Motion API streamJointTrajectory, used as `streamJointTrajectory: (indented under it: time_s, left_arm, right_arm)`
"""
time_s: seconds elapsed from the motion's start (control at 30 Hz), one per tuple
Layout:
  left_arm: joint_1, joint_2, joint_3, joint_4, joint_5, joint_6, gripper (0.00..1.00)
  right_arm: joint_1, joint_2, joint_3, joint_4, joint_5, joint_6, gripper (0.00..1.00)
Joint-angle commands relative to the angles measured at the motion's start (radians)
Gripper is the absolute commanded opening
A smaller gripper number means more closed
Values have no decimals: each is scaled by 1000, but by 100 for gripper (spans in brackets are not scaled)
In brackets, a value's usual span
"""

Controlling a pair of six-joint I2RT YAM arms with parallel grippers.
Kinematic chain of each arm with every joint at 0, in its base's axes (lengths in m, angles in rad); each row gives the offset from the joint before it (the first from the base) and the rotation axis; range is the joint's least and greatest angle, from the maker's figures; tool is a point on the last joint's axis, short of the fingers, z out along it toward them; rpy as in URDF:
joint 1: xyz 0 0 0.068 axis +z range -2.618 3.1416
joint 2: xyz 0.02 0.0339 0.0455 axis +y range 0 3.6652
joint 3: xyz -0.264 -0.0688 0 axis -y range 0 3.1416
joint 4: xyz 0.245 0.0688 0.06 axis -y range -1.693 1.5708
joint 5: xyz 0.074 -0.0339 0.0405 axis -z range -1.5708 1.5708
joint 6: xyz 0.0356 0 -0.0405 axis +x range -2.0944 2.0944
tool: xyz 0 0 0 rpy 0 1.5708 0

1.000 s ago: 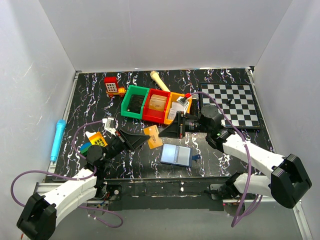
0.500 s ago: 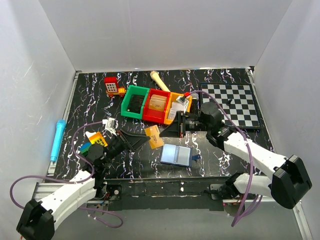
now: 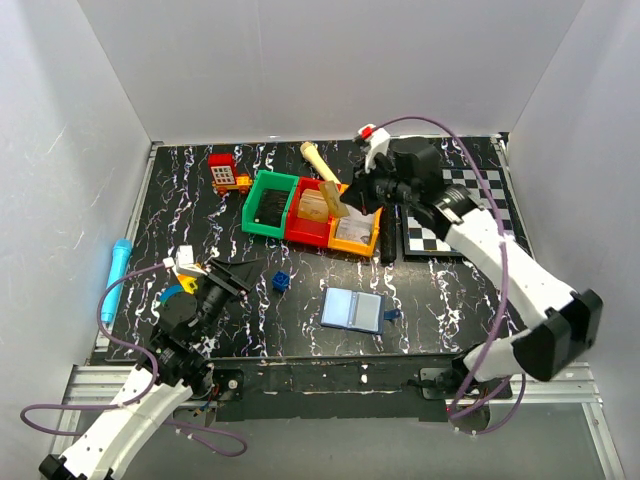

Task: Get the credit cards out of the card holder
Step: Place the credit card in the storage box.

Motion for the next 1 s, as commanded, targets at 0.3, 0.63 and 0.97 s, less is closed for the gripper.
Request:
streamJointTrajectory:
  time_s: [0.3, 0.63, 0.97]
  left_arm:
    - [3, -27, 67, -215, -64, 119, 51]
    - [4, 1, 60, -237, -21, 153, 49]
    - [4, 22, 72, -263, -29, 185, 49]
  right_arm:
    - [-12, 367, 299, -256, -166, -715, 1]
    - [-2, 574, 467, -312, -169, -949, 1]
    - [29, 709, 584, -309, -97, -946, 1]
